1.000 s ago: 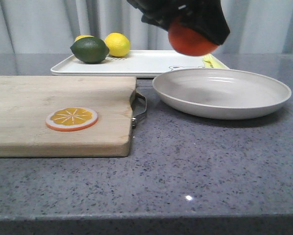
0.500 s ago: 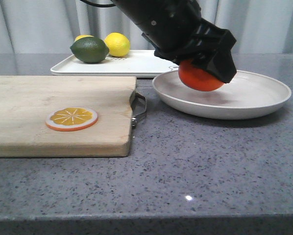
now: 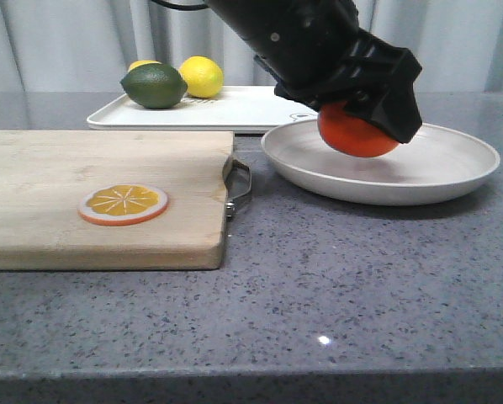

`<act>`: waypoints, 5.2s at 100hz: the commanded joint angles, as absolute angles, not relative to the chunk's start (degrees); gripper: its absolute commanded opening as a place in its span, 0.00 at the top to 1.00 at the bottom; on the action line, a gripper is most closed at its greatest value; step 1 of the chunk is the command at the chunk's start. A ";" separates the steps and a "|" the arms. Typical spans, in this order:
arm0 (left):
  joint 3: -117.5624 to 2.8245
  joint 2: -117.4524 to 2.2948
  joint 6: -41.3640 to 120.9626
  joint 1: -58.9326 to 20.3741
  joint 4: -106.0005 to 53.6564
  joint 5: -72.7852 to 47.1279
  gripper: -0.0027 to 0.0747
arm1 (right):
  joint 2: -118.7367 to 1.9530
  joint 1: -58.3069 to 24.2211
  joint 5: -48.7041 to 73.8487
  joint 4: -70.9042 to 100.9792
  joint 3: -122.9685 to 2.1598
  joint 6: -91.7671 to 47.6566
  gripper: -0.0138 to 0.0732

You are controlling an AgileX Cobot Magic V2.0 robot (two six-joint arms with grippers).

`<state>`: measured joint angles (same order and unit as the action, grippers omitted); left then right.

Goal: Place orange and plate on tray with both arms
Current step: 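Carry the orange over the white plate and lower it in, then open the left gripper and raise it away from the plate, then move the right gripper down to the plate rim farthest from the board, then grip the plate rim with the right gripper and lift the plate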

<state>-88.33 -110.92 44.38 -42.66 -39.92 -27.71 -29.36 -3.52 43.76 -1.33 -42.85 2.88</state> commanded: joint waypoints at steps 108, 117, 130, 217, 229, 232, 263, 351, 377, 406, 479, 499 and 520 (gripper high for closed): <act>-90.01 -93.16 41.34 -39.98 -39.35 -26.96 0.10 | -30.04 -3.54 41.43 -2.17 -44.86 2.44 0.33; -88.26 -88.70 41.10 -37.36 -39.35 -26.71 0.12 | -30.04 -3.54 41.43 -2.17 -44.86 2.44 0.33; -82.25 -81.23 41.10 -32.66 -39.35 -25.05 0.12 | -30.04 -3.54 41.43 -2.11 -44.86 2.44 0.33; -31.98 -32.77 41.47 -17.36 -38.28 -14.05 0.14 | -37.80 -3.54 36.31 6.44 -44.75 2.44 0.33; -31.36 -32.77 41.47 -17.36 -38.28 -14.92 0.14 | -44.04 -3.54 30.88 11.07 -44.75 2.38 0.33; -31.36 -32.77 41.47 -17.36 -38.28 -14.92 0.14 | -45.39 -3.54 29.82 11.97 -44.75 2.38 0.33; -31.36 -32.77 41.47 -17.36 -38.28 -14.92 0.14 | -60.59 -5.98 18.71 19.09 -45.04 2.38 0.33; -31.36 -32.77 41.47 -17.36 -38.28 -14.92 0.14 | -77.95 -8.19 12.00 24.23 -45.42 2.38 0.33; -31.36 -32.77 41.47 -17.36 -38.28 -14.92 0.14 | -80.06 -8.19 13.68 26.81 -45.42 2.38 0.33; -31.36 -32.77 41.47 -17.36 -38.28 -14.92 0.14 | -80.05 -8.19 14.67 27.29 -45.42 2.38 0.48; -31.36 -32.77 41.47 -17.36 -38.28 -14.92 0.14 | -79.21 -8.09 13.87 36.31 -45.50 2.44 0.96; -31.36 -32.77 41.47 -17.36 -38.28 -14.92 0.14 | -76.69 -8.09 16.31 37.26 -48.35 2.44 0.96; -31.36 -32.77 41.47 -17.36 -38.28 -14.92 0.14 | -76.62 -8.09 20.09 37.26 -57.34 2.38 0.96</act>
<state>-29.89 -32.77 41.75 -17.52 -37.31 -18.19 -78.86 -8.14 21.79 36.39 -52.08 2.89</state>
